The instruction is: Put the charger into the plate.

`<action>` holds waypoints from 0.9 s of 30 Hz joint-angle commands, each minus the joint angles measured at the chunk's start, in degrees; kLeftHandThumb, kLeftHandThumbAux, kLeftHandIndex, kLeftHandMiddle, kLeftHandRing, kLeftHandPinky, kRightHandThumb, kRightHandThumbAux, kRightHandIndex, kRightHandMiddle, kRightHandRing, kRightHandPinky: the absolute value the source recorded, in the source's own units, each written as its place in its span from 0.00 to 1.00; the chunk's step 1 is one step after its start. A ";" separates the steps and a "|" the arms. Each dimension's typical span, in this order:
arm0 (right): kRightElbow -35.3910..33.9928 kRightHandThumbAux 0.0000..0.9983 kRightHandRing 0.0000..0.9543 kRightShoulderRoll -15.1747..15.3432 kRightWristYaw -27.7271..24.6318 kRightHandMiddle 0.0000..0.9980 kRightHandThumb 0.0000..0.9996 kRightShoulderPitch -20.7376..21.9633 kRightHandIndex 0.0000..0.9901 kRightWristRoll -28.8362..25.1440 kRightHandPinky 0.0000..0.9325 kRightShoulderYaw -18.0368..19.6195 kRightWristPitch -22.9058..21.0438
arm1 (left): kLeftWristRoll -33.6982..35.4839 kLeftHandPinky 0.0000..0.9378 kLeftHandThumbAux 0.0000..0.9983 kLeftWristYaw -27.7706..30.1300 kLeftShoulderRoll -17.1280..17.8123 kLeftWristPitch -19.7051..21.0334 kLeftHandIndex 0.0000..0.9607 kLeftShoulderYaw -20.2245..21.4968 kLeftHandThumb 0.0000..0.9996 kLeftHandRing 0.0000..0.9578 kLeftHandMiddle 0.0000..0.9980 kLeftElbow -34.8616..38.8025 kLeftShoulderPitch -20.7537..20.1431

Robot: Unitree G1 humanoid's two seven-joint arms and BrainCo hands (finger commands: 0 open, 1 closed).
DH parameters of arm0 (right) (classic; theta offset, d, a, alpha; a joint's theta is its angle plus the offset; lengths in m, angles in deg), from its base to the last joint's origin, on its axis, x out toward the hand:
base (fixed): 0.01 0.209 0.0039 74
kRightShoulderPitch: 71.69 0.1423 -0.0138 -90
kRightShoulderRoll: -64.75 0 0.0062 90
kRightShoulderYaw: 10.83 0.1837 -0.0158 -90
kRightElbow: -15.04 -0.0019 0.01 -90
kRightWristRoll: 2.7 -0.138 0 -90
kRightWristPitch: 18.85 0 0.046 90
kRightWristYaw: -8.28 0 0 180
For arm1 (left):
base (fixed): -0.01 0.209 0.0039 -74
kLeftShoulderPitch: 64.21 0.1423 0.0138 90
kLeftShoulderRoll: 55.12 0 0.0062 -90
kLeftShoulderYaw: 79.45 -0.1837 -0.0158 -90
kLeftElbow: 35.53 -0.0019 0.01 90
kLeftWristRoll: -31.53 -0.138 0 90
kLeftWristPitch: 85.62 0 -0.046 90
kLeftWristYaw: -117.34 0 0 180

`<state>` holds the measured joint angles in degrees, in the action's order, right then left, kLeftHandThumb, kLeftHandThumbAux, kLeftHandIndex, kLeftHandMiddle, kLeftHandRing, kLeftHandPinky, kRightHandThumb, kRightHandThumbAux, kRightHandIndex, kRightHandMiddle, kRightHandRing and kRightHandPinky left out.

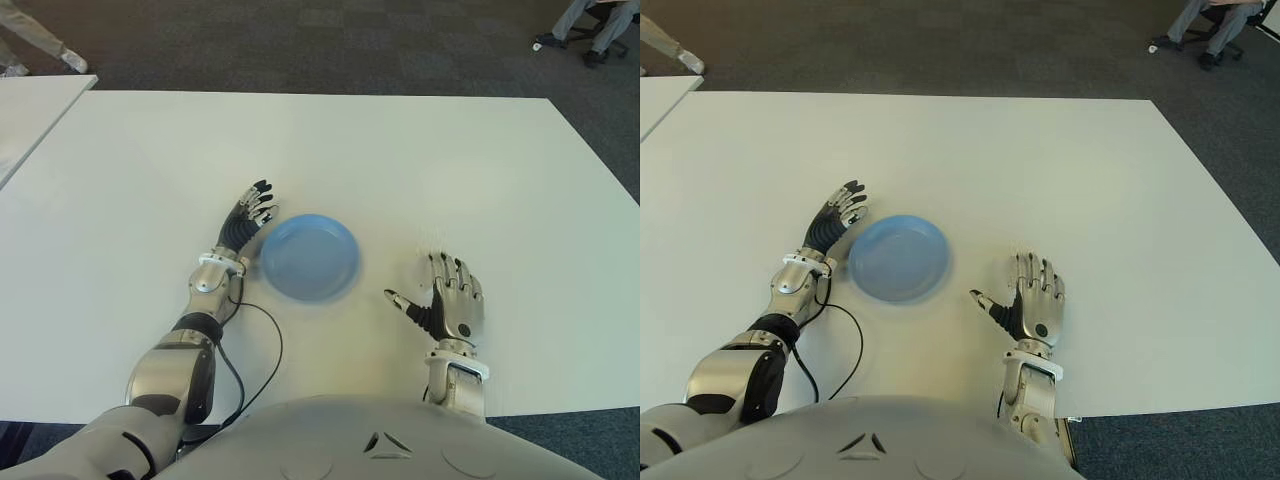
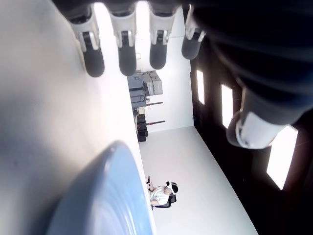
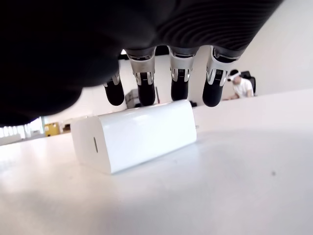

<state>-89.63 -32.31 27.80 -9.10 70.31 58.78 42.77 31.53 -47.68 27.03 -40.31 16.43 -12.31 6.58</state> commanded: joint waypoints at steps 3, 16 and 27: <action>1.75 0.25 0.00 -1.55 2.90 0.00 0.16 1.90 0.00 0.39 0.00 0.76 -1.74 | -0.31 0.21 0.57 1.33 -0.47 3.34 0.03 -0.31 0.21 0.15 0.11 -3.82 4.10; 4.24 0.25 0.00 -1.87 7.65 0.00 0.16 5.16 0.00 -1.61 0.00 2.70 -1.74 | -1.31 0.21 0.57 1.16 0.24 2.78 0.03 -1.05 0.21 0.14 0.11 -4.00 4.14; 5.18 0.24 0.00 -2.37 8.30 0.00 0.16 6.46 0.00 -1.19 0.00 3.04 -2.30 | -1.64 0.20 0.58 1.35 0.54 2.79 0.02 -1.10 0.20 0.14 0.10 -4.08 4.03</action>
<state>-85.21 -34.37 35.87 -3.54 69.74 61.69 40.99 30.72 -47.04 27.65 -40.58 16.05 -12.63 6.48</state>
